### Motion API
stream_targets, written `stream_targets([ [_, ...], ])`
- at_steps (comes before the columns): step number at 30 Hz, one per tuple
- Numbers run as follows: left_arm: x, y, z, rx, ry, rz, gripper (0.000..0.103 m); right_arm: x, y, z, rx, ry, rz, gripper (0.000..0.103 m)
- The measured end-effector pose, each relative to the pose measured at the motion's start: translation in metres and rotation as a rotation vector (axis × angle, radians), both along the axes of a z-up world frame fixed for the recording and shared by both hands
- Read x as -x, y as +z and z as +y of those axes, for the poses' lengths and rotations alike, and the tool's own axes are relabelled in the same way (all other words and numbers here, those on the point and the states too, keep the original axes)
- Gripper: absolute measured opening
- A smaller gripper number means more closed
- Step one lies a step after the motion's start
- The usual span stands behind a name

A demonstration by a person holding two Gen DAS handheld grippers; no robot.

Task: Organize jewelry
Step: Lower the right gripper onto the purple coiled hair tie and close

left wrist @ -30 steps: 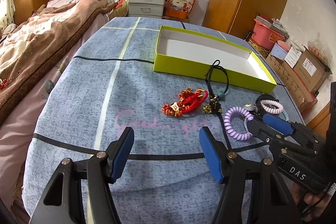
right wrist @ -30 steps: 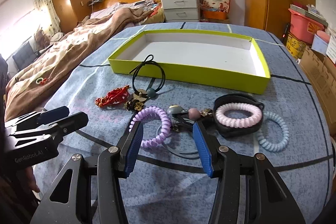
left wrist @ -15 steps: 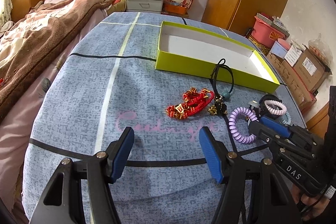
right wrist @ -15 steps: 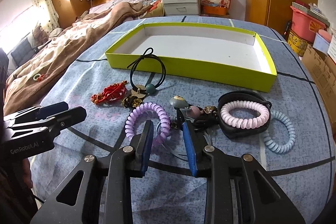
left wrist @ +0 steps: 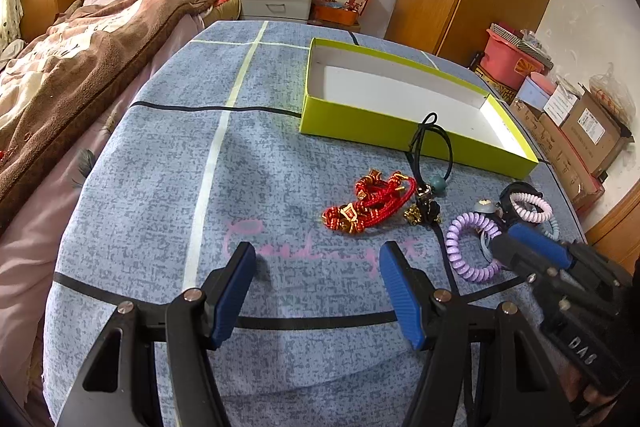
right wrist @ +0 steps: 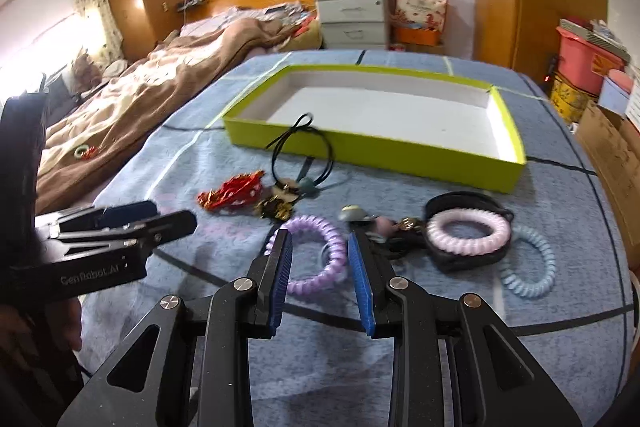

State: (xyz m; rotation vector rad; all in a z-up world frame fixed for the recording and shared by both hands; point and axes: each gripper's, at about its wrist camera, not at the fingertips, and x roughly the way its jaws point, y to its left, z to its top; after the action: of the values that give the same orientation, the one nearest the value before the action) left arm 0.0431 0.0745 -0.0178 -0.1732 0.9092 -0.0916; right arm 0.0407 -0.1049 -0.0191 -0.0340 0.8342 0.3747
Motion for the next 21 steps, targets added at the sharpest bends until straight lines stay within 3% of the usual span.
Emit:
stream_targets([
  [8, -0.006, -0.001, 0.0, -0.005, -0.011, 0.007, 0.067, -0.009, -0.012, -0.001, 0.027, -0.026, 0.043, 0.03],
  [9, -0.007, -0.002, 0.0, -0.005, -0.017, 0.009, 0.067, -0.009, -0.013, -0.001, 0.022, -0.021, 0.046, 0.029],
  [11, -0.009, -0.001, -0.002, -0.012, -0.022, 0.012, 0.067, -0.01, -0.014, -0.002, 0.01, -0.02, 0.057, 0.016],
  [21, -0.02, 0.0, -0.013, -0.066, -0.101, 0.01, 0.067, -0.007, -0.005, -0.01, -0.039, -0.021, 0.03, 0.01],
])
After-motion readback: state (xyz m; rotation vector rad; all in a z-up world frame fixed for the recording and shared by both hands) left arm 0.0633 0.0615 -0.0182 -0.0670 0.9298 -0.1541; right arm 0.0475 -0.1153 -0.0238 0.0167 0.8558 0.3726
